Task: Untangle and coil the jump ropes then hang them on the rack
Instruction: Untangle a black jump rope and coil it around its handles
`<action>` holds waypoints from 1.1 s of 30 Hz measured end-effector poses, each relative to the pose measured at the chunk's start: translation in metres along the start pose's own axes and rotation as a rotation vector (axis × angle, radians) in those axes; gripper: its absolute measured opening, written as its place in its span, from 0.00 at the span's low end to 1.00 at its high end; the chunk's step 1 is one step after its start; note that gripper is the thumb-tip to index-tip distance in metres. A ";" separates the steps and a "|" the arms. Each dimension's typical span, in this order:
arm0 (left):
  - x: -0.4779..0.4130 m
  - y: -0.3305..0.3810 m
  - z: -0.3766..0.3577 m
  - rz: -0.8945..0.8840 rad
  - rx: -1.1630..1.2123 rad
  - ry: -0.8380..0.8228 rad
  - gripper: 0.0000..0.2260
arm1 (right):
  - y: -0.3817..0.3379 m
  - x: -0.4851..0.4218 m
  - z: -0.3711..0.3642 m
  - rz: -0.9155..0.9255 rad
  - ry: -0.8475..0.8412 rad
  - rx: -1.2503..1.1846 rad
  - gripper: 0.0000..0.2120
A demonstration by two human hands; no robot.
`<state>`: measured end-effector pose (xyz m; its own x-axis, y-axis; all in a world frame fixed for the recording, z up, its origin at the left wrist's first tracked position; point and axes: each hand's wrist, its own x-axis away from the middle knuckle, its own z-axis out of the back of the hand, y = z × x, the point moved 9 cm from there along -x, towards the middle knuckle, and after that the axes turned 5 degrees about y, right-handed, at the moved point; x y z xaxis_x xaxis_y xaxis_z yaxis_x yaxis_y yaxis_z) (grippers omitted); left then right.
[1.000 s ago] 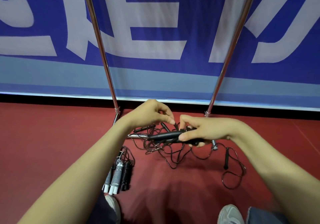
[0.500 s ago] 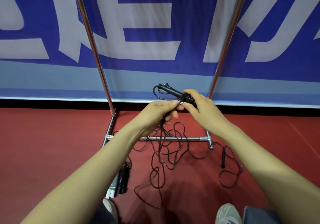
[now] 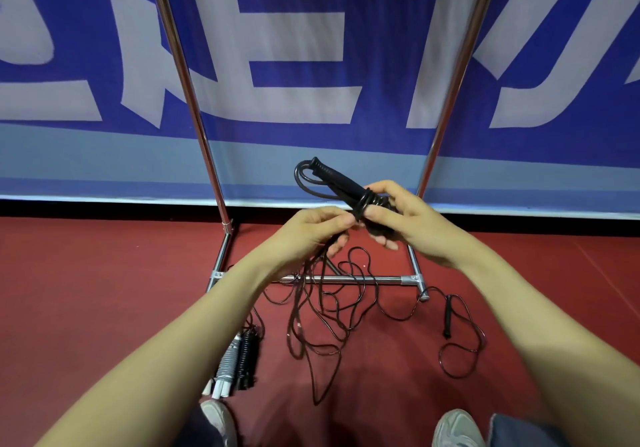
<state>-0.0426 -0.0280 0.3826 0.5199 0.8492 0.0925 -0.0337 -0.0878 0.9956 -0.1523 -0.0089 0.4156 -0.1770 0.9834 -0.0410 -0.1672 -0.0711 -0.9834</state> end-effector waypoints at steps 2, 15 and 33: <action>-0.001 0.005 0.009 -0.061 -0.037 0.050 0.04 | -0.001 0.002 -0.004 -0.030 -0.052 -0.099 0.11; 0.010 0.008 0.013 -0.187 -0.334 0.060 0.05 | 0.000 0.006 -0.015 -0.092 -0.028 -0.034 0.13; 0.008 0.034 0.028 -0.257 -0.609 0.243 0.05 | 0.008 -0.004 0.010 0.047 0.144 0.954 0.19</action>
<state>-0.0161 -0.0386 0.4165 0.3728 0.9023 -0.2165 -0.4443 0.3784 0.8120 -0.1623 -0.0145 0.4100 -0.0934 0.9827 -0.1601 -0.8921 -0.1540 -0.4249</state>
